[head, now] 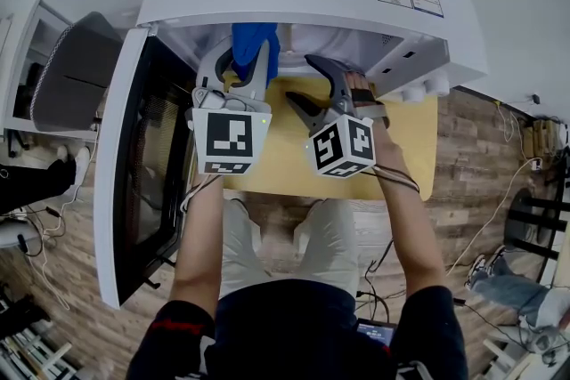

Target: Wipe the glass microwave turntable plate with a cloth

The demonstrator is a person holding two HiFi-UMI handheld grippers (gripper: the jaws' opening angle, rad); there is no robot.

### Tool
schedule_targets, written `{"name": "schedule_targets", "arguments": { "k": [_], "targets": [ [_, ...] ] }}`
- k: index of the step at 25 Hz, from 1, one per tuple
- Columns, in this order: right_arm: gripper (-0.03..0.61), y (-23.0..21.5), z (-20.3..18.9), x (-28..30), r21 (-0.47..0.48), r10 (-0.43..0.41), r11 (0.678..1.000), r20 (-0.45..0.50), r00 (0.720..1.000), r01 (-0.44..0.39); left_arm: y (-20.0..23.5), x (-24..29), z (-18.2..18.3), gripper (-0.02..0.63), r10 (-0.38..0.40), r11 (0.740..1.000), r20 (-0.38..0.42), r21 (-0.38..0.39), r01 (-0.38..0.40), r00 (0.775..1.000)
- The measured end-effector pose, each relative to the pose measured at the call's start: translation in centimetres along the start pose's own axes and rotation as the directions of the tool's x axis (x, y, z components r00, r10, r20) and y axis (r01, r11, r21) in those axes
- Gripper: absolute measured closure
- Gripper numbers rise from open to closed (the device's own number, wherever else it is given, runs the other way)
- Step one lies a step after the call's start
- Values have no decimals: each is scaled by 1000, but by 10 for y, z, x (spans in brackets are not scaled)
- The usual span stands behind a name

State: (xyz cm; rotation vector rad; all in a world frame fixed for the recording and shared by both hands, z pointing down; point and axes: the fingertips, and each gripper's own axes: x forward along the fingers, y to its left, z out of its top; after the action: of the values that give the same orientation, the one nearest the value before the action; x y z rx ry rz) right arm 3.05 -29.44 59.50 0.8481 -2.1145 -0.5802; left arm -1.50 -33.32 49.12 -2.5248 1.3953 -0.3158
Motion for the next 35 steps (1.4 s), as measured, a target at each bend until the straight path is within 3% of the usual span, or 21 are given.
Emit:
{"name": "schedule_targets", "arguments": {
  "k": [8, 16, 26, 35],
  "targets": [
    [285, 0, -1, 1, -20, -17, 1000, 0, 1000, 17, 2, 15, 0, 549, -6, 1000, 8, 24, 6, 1000],
    [287, 0, -2, 1, -20, -23, 1000, -2, 1000, 23, -4, 31, -7, 549, -47, 998, 12, -44, 48, 999],
    [285, 0, -2, 1, -23, -35, 999, -4, 999, 35, -13, 46, -7, 549, -71, 996, -1, -61, 70, 997],
    [285, 0, -3, 2, -28, -43, 999, -5, 999, 43, -46, 62, 8, 549, -144, 988, 18, 51, 143, 989]
  ]
}}
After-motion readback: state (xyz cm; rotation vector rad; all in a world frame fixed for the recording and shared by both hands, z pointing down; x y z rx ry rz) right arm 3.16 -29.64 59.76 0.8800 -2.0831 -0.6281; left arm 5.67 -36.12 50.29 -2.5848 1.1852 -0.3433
